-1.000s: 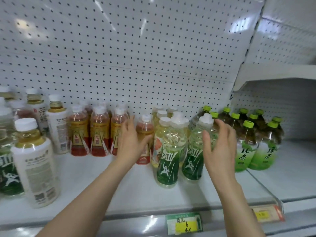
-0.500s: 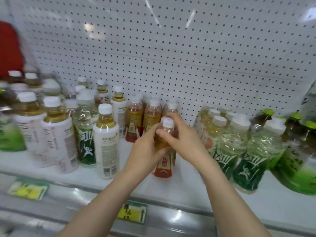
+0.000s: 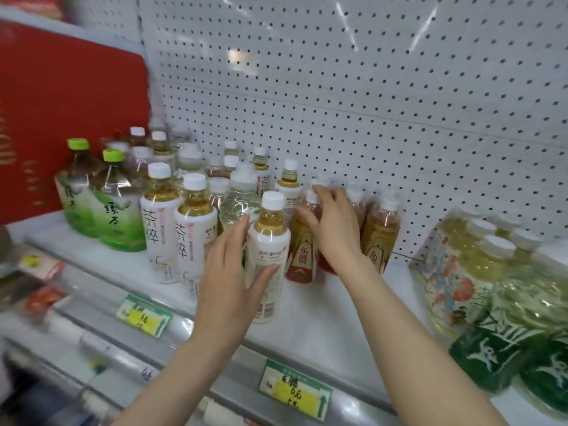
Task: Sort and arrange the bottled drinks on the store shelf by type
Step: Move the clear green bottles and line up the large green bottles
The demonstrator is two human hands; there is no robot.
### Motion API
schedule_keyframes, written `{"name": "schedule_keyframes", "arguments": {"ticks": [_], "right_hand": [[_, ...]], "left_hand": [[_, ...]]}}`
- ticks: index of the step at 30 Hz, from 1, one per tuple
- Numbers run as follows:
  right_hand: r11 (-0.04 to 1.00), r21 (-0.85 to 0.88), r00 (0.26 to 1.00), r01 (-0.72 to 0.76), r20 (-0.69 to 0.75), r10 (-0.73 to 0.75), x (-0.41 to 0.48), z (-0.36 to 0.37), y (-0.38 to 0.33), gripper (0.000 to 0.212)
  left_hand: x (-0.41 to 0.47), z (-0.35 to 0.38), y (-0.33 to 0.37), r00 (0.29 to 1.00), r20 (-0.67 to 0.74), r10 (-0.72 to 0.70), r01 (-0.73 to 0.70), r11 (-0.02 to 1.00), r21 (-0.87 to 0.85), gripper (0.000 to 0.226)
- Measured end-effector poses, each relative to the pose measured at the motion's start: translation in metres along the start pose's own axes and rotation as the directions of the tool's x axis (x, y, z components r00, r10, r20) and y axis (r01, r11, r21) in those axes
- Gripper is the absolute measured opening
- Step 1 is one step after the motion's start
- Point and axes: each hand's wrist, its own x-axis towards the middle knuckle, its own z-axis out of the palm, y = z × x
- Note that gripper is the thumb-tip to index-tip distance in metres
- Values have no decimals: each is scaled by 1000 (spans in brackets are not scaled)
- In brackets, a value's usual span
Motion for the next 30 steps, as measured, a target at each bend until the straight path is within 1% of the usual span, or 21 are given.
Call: {"name": "schedule_keyframes", "arguments": {"ticks": [4,6,9,11,15,17,18,19,21,23,25,26,27,28,30], "right_hand": [[999,-41,999,20,-34,-22,-3,2,3,61],[999,-41,999,27,-33,-28,-5,-1,6,61],[998,-57,999,36,-17,-37,-5,-3,6,62],[999,-28,1000,27,11,-27,-5,-4,7,64],[995,97,993,-28,113,17,-13,-10,13,72],[995,98,991,-27,136,13,-25,-17,14,72],[997,82,995,-12,102,4,-33,-22,14,72],[998,60,1000,8,28,-9,-43,-28,14,70],[999,4,985,35,-169,-34,-65,-43,16,62],[998,-61,935,22,-352,-42,-86,-64,25,53],[991,-131,870,-30,-491,-39,-105,-88,39,46],[984,-168,836,-54,-546,-48,-113,-101,48,44],[977,-202,801,-70,-595,-65,-120,-113,55,42],[968,-233,768,-93,-636,-79,-127,-125,65,40],[952,-266,712,-152,-698,-82,-140,-147,83,38]], "left_hand": [[0,-1,-3,999,44,25,-25,1000,3,78],[1,-1,-3,997,53,59,-60,998,16,72],[3,-2,-3,996,66,61,-61,998,-12,71],[4,-4,-4,995,75,60,-58,998,-36,71],[7,-6,-6,995,85,59,-54,997,-53,70],[6,-6,-5,994,92,54,-48,997,-65,70],[6,-6,-4,994,97,54,-48,997,-65,70],[6,-6,-4,993,99,56,-50,997,-60,70],[5,-6,-3,995,85,47,-44,998,-40,70],[0,-5,2,997,1,73,-73,997,-4,69],[-7,0,16,975,-124,183,-182,983,17,62],[-11,5,27,957,-152,248,-250,968,7,57],[-15,10,37,943,-146,299,-305,952,-19,53],[-19,20,49,939,-103,327,-335,940,-68,52],[-26,40,71,944,56,325,-311,934,-179,53]]}}
